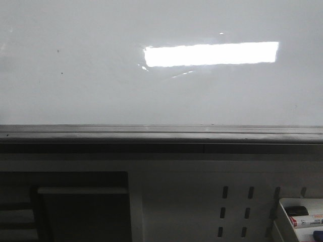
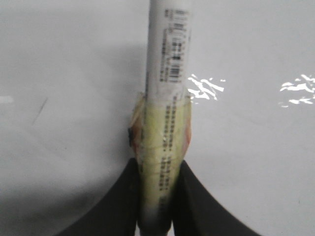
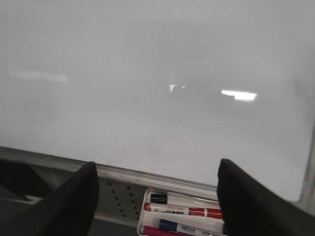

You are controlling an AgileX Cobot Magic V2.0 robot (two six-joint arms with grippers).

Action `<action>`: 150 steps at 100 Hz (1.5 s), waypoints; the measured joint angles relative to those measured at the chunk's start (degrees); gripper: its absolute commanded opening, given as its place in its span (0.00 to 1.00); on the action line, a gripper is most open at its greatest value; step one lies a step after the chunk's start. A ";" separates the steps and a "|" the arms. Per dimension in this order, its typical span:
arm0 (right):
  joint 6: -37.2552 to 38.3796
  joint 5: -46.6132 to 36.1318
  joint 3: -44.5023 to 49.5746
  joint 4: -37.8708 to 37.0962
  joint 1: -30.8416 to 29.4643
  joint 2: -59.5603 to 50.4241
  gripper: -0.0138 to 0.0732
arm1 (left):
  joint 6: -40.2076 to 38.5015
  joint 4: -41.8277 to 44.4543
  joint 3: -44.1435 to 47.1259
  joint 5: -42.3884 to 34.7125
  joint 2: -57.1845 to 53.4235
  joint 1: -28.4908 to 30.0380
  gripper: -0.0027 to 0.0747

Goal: Write number 4 on whiteboard

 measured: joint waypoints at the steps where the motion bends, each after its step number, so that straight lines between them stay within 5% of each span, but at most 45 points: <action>1: -1.01 0.01 -0.15 0.48 0.00 0.52 0.68 | 0.00 0.00 0.00 0.29 -0.28 0.00 0.11; 26: -22.09 4.58 -5.45 16.81 0.00 11.22 0.68 | 4.76 0.78 -7.10 16.48 -2.45 -4.25 0.11; 57: -46.62 20.75 -14.96 34.04 0.84 25.80 0.68 | 26.04 -3.79 -20.83 40.27 0.55 -24.06 0.11; 88: -53.67 20.62 -20.96 32.71 13.72 33.81 0.68 | 36.38 -8.00 -30.57 48.04 12.38 -35.78 0.11; 119: -56.49 17.83 -20.96 31.19 21.28 38.83 0.68 | 45.45 -15.02 -34.20 49.79 15.48 -36.42 0.11; 150: -57.12 16.36 -20.96 31.19 22.15 42.53 0.66 | 47.00 -15.45 -34.20 49.79 15.48 -36.42 0.11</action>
